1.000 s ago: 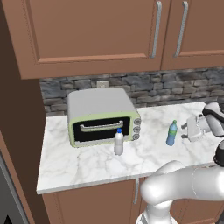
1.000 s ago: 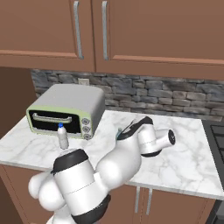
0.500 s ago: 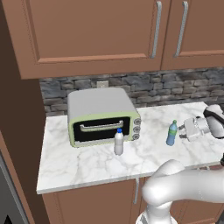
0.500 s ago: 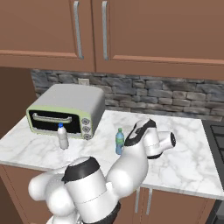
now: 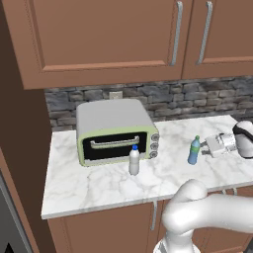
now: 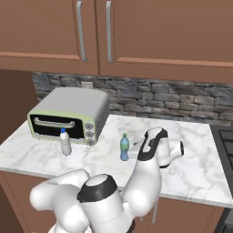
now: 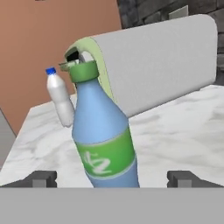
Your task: Take the bottled waters from the counter and place them in the freezer to freeze. Close the freezer door after placing the bottles.
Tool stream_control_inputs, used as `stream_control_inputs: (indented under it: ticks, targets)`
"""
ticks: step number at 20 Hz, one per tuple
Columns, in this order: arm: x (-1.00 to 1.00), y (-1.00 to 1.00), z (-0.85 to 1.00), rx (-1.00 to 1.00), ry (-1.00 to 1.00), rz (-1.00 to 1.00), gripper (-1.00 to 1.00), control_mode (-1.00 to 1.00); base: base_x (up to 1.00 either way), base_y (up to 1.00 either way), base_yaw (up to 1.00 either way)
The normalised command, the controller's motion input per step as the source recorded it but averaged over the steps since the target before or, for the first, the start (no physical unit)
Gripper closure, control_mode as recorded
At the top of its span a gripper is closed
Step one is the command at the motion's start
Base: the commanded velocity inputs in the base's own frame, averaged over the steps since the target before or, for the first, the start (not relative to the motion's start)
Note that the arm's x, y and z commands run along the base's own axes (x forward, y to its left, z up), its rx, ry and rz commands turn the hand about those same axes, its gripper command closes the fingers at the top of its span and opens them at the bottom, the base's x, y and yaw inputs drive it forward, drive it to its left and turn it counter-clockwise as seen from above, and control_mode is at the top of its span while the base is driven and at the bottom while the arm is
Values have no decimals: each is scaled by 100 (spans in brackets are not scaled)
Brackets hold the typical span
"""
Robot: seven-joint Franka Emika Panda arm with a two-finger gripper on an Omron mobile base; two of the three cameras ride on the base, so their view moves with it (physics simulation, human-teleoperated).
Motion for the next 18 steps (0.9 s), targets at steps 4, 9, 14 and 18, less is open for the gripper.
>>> stream_control_inputs:
  ticks: [4,9,14,18]
  targets:
    - [13,17,-3,0,0,1,-100,-100,0,0,0]
    - [3,19,-9,0,0,1,-100,-100,0,0,0]
    - [5,15,-10,0,0,2,-100,-100,0,0,0]
    - [8,12,-7,0,0,0,-100,-100,0,0,0]
